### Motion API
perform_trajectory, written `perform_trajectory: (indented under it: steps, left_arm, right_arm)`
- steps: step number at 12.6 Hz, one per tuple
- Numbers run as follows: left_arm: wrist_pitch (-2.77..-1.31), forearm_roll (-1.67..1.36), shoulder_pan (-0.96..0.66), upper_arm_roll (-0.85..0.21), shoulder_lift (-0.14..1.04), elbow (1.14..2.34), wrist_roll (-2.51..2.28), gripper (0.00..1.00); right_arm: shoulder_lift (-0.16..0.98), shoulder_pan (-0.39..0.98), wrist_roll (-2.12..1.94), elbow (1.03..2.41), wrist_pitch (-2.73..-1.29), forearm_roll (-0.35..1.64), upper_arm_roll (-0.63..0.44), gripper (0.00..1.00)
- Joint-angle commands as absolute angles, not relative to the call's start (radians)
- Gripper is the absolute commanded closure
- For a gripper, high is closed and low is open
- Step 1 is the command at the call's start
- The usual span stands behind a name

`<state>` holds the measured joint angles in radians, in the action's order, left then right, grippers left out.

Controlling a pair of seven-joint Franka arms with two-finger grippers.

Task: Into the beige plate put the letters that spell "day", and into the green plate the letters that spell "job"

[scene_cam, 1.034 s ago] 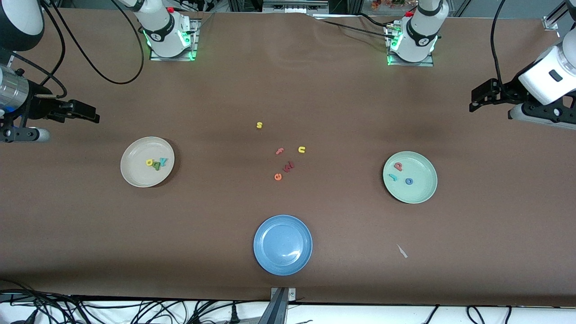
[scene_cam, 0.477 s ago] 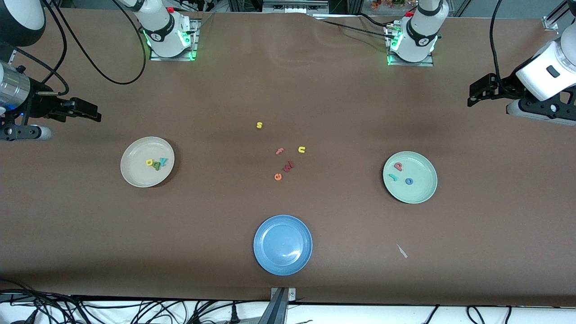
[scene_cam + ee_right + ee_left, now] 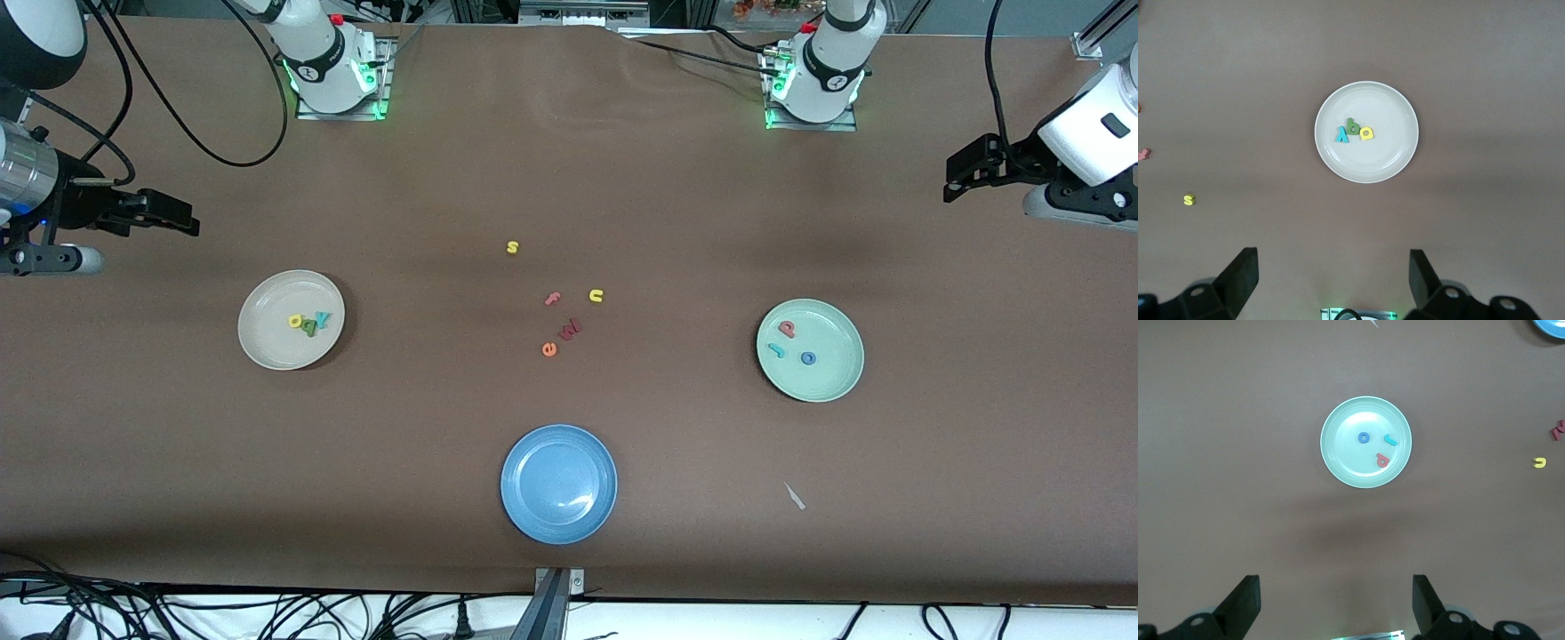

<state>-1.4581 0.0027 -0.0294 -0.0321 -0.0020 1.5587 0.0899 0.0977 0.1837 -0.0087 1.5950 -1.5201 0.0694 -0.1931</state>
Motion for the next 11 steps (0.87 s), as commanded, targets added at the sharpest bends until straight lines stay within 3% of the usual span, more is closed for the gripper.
perform_trajectory:
  steps: [1,11]
  left_arm:
    - [-1.439,0.047,-0.043,-0.038,0.003,1.542,0.090,0.00]
    - [-1.445,0.035,-0.040,-0.038,0.035,1.516,0.097,0.00]
  right_arm:
    - [0.097,0.169,-0.014,1.575,-1.494,0.064,-0.183,0.00]
    - [0.121,0.169,-0.008,1.523,-1.496,0.052,-0.183,0.00]
